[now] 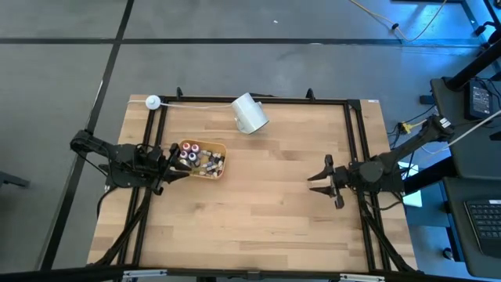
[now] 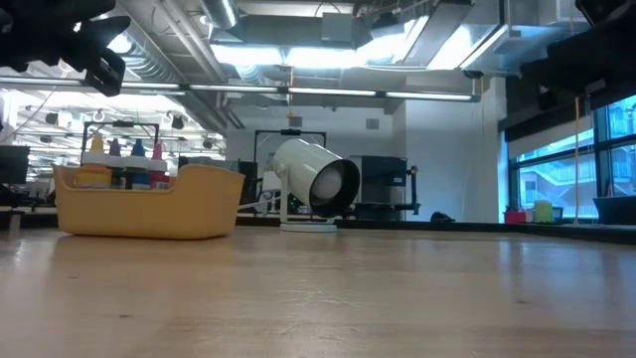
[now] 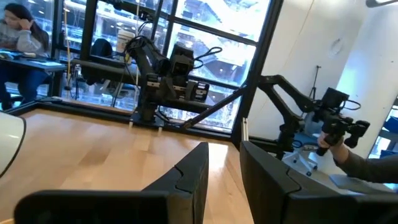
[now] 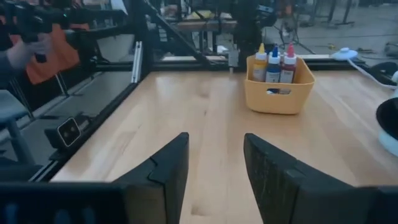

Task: Pick & Place food coloring
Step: Return to Home Position

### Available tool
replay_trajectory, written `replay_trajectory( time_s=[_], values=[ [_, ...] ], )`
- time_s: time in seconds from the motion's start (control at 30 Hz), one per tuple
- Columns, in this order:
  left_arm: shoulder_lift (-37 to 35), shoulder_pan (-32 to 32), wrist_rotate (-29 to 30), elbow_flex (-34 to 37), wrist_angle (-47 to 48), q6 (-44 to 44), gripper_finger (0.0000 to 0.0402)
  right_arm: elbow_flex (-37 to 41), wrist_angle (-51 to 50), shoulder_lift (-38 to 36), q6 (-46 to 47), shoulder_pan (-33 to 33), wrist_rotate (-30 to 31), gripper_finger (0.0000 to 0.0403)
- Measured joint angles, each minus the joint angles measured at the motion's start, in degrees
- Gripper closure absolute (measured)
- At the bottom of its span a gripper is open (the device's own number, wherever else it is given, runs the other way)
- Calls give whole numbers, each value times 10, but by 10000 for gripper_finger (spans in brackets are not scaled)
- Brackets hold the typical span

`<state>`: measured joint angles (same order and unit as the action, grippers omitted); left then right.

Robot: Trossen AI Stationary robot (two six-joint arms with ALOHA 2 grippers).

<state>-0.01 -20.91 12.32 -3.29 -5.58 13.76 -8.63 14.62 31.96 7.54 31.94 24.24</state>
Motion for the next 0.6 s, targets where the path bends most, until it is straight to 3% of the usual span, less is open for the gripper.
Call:
replay_trajectory(
  time_s=[0.2, 0.4, 0.6],
  values=[
    [0, 0, 0, 0, -2, 0, 313, 82, 130, -15, -14, 0, -4, 247],
    [0, 0, 0, 0, -3, -4, 313, 82, 105, -59, -33, 0, -14, 247],
    [0, 0, -1, 0, -4, -9, 313, 82, 12, -158, -35, 0, -9, 247]
  ],
)
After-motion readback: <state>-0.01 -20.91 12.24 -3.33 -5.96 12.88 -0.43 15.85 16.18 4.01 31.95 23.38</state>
